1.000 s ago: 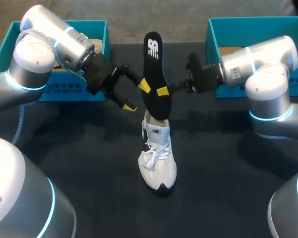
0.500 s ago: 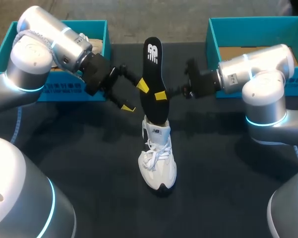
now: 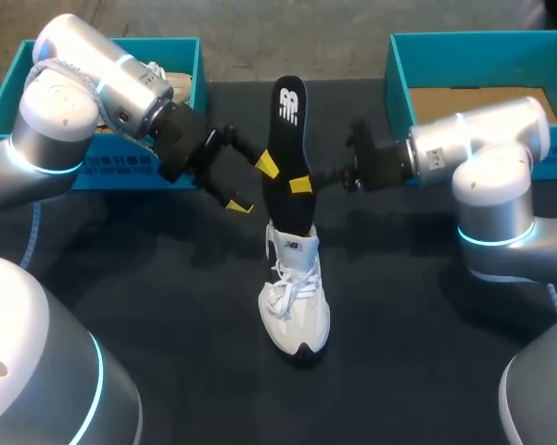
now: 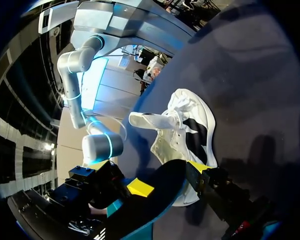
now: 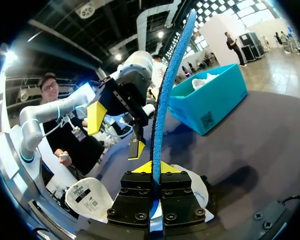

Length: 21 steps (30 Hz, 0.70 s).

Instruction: Take the shoe out of the shoebox, open the shoe tongue, remove and reinsert the insole, then place the shoe into the shoebox

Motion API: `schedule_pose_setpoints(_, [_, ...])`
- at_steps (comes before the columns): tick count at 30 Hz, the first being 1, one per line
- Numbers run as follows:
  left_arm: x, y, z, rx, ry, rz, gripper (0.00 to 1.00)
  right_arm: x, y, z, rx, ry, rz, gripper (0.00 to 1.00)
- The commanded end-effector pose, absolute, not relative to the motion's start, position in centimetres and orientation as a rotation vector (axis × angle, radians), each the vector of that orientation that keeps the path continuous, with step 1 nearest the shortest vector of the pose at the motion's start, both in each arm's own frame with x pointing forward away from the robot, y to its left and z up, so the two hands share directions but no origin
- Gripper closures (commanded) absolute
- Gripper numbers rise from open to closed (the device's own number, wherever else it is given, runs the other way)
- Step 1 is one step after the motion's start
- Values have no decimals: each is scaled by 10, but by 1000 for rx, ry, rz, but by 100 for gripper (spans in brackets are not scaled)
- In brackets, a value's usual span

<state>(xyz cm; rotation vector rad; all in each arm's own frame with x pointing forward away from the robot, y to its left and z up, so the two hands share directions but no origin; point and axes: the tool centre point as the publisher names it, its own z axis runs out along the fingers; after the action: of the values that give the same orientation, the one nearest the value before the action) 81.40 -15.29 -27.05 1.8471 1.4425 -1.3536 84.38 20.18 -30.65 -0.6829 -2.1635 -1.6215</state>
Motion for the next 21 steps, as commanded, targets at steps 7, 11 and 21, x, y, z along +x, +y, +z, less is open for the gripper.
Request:
schedule_pose_setpoints(7, [812,-154,-271,1848,1437,-1353,0,842,206,-315,-661,-2159,-1619,100])
schedule_pose_setpoints(11, [812,-154,-271,1848,1440,-1352,0,840,205,-317,-662,-2155,-1620,100])
schedule_pose_setpoints(21, [812,-153,-270,1851,1438,-1347,0,832,205,-324,-646,-2162,-1594,100])
